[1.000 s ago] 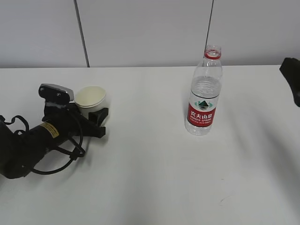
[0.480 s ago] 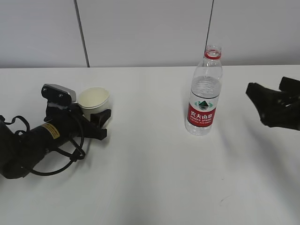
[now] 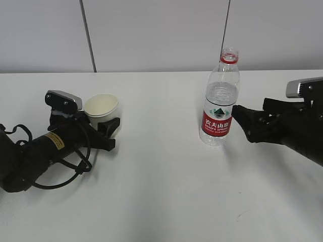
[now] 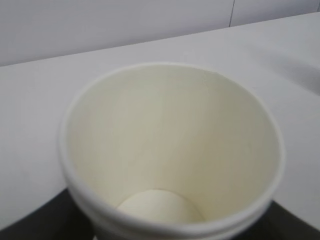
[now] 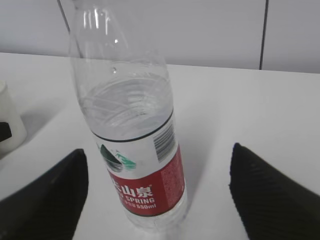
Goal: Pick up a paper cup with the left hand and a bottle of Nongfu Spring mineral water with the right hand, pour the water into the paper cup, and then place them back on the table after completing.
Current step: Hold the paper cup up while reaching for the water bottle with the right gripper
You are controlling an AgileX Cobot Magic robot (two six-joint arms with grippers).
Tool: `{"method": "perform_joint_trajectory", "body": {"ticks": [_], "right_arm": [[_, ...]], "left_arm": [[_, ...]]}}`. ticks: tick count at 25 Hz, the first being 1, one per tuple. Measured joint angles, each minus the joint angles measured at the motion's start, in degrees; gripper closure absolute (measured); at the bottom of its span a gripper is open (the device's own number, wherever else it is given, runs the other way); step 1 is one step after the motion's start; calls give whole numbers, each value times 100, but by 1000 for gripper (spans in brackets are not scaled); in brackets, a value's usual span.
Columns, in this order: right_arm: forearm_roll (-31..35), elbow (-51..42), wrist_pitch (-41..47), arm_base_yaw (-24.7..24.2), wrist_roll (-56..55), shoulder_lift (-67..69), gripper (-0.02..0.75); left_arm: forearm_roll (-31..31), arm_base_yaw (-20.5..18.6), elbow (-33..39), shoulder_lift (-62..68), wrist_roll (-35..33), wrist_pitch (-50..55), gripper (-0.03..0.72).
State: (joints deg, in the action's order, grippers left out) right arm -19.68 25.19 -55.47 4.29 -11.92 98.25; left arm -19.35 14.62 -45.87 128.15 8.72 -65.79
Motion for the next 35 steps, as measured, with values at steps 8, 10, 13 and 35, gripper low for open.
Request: {"method": "perform_joint_trajectory", "body": {"ticks": [8, 10, 13, 35], "right_arm": [[-236, 574, -585, 0, -276, 1050, 76], [-261, 708, -621, 0, -287, 1238, 76], [-416, 887, -701, 0, -296, 1439, 76], [-905, 2071, -869, 30, -405, 2268, 76]], "left_arm": [[-12, 0, 0, 0, 0, -5, 253], [-12, 0, 0, 0, 0, -5, 253], [-17, 0, 0, 0, 0, -5, 253], [-40, 0, 0, 0, 0, -9, 254]]}}
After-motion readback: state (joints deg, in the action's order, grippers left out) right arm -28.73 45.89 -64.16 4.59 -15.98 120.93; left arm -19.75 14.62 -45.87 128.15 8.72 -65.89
